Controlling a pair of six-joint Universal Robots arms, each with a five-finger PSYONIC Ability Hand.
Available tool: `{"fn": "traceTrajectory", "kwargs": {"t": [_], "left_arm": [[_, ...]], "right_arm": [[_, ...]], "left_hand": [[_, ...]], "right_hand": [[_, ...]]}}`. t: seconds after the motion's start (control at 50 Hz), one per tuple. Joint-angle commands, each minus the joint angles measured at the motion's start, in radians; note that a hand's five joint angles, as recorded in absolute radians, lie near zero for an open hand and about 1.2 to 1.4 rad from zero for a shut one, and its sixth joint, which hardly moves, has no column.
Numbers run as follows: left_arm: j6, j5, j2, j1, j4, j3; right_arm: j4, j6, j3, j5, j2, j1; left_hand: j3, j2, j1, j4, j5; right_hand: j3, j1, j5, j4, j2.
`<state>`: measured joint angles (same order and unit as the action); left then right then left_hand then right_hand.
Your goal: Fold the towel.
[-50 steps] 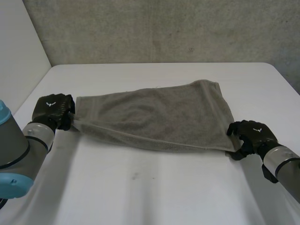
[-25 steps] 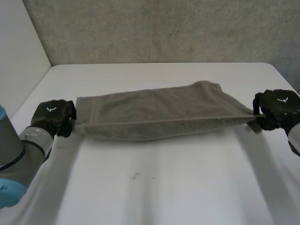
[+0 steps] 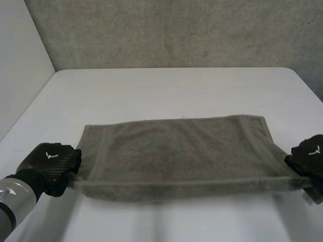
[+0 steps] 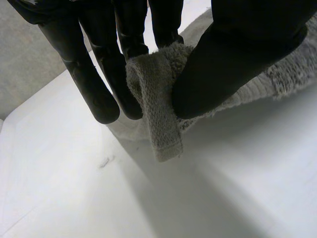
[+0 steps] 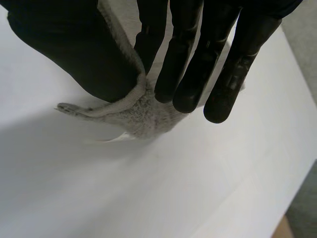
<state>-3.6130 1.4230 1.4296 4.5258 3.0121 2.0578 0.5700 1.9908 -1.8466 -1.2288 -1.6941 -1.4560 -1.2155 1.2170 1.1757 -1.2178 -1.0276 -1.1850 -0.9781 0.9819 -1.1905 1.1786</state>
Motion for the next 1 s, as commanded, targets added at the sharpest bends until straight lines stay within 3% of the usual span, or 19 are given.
{"fn": "traceTrajectory", "kwargs": {"t": [0.02,0.08,0.16,0.26,0.34,0.5,0.66,0.68,0.7,0.72,0.74,0.76,0.78,0.8,0.82,1.0], "left_arm": [[0.011,0.019,0.176,-0.010,0.112,-0.099],[0.019,0.022,0.260,-0.019,0.146,-0.177],[0.054,0.031,0.367,-0.020,0.157,-0.271],[0.114,0.116,0.515,-0.022,0.160,-0.426],[0.138,0.177,0.636,-0.024,0.162,-0.568],[0.189,0.186,0.781,-0.045,0.177,-0.758],[0.189,0.185,0.882,-0.065,0.177,-0.892],[0.185,0.182,0.888,-0.066,0.180,-0.892],[0.185,0.182,0.888,-0.066,0.180,-0.892],[0.180,0.182,0.893,-0.071,0.180,-0.892],[0.178,0.186,0.896,-0.077,0.180,-0.892],[0.178,0.186,0.896,-0.077,0.180,-0.892],[0.178,0.188,0.897,-0.085,0.180,-0.892],[0.178,0.188,0.897,-0.085,0.180,-0.892],[0.178,0.188,0.894,-0.088,0.180,-0.894],[0.188,0.188,0.789,-0.085,0.182,-0.881]], "right_arm": [[-0.223,0.016,0.084,-0.018,0.212,-0.091],[-0.272,0.023,0.118,-0.034,0.261,-0.133],[-0.410,0.039,0.234,-0.154,0.428,-0.223],[-0.551,0.028,0.349,-0.239,0.580,-0.271],[-0.649,0.029,0.458,-0.224,0.715,-0.279],[-0.792,0.043,0.575,-0.175,0.847,-0.296],[-0.888,0.042,0.633,-0.184,0.938,-0.310],[-0.888,0.042,0.633,-0.184,0.938,-0.310],[-0.891,0.042,0.636,-0.184,0.947,-0.313],[-0.894,0.043,0.636,-0.181,0.953,-0.314],[-0.894,0.043,0.636,-0.181,0.953,-0.314],[-0.895,0.049,0.636,-0.181,0.959,-0.314],[-0.895,0.049,0.636,-0.181,0.959,-0.314],[-0.897,0.057,0.638,-0.184,0.962,-0.314],[-0.897,0.066,0.639,-0.190,0.964,-0.314],[-0.889,0.252,0.624,-0.270,0.863,-0.310]], "left_hand": [[-0.181,0.179,0.221,-0.178,-0.194],[-0.181,0.179,0.221,-0.178,-0.194],[-0.181,0.179,0.221,-0.178,-0.194],[-0.181,0.179,0.221,-0.178,-0.194],[-0.181,0.179,0.221,-0.178,-0.194],[-0.181,0.179,0.221,-0.178,-0.194],[-0.181,0.179,0.221,-0.178,-0.194],[0.112,-0.114,-0.073,0.115,0.099],[0.115,-0.117,-0.076,0.118,0.102],[0.554,-0.556,-0.514,0.557,0.541],[0.794,-0.796,-0.754,0.796,0.781],[0.796,-0.798,-0.757,0.799,0.783],[0.924,-0.926,-0.885,0.927,0.911],[0.926,-0.927,-0.886,0.928,0.912],[1.019,-1.020,-0.979,1.021,1.005],[1.031,-1.033,-0.992,1.034,1.018]], "right_hand": [[-0.211,-0.418,0.240,-0.206,0.218],[-0.211,-0.418,0.240,-0.206,0.218],[-0.211,-0.418,0.240,-0.206,0.218],[-0.211,-0.418,0.240,-0.206,0.218],[-0.211,-0.418,0.240,-0.206,0.218],[-0.211,-0.418,0.240,-0.206,0.218],[-0.211,-0.418,0.240,-0.206,0.218],[-0.211,-0.418,0.240,-0.206,0.218],[-0.211,-0.418,0.240,-0.206,0.218],[-0.211,-0.418,0.240,-0.206,0.218],[-0.211,-0.418,0.240,-0.206,0.218],[0.038,-0.169,-0.009,0.043,-0.031],[0.040,-0.167,-0.012,0.046,-0.034],[0.700,0.493,-0.671,0.705,-0.694],[1.011,0.804,-0.982,1.016,-1.004],[1.011,0.804,-0.982,1.016,-1.004]]}}
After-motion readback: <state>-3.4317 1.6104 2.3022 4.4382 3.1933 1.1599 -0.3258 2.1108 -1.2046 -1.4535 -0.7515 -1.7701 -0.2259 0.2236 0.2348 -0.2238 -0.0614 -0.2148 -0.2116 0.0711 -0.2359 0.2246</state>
